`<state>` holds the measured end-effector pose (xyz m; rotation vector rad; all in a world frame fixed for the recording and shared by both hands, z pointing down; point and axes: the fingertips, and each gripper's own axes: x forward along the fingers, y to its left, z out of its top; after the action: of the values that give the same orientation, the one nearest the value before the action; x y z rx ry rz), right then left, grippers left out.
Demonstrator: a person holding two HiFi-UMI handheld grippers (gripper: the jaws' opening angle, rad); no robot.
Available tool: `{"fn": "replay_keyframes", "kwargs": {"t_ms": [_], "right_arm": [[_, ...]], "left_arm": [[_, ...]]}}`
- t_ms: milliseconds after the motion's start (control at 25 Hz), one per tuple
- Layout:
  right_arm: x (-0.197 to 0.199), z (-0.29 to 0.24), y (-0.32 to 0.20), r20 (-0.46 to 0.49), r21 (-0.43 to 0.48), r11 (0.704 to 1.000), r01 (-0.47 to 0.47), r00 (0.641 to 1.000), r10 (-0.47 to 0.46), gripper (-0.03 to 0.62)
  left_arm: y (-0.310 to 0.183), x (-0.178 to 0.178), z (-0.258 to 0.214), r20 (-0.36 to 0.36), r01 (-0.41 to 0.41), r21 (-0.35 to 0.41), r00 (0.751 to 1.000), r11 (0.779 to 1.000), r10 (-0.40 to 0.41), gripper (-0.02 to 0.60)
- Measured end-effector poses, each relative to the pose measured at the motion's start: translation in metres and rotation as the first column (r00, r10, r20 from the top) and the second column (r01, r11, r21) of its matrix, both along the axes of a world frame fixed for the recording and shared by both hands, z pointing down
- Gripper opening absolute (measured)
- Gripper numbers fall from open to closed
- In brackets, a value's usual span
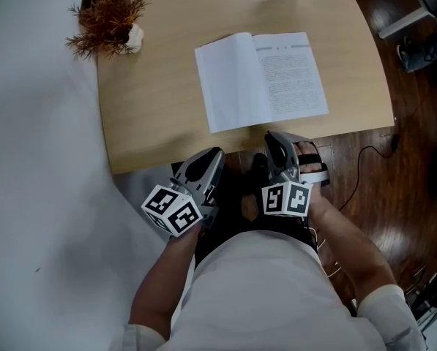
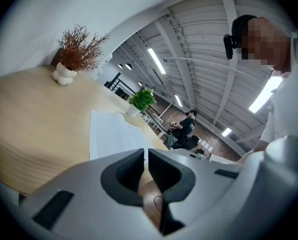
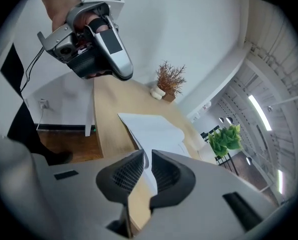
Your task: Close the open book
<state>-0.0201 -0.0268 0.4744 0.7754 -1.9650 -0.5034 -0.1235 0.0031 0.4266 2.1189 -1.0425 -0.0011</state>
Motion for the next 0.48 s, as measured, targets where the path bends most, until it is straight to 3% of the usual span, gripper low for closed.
{"fn": "replay_keyframes", "kwargs": {"t_ms": [480], "right_arm": [[-0.015, 0.021, -0.011, -0.052, -0.011, 0.999, 0.047, 0.997, -0.048, 0.029]], "left_arm": [[-0.011, 0.001, 0.03, 0.018, -0.025, -0.054, 0.999, 0.998, 0.026, 0.0]]}}
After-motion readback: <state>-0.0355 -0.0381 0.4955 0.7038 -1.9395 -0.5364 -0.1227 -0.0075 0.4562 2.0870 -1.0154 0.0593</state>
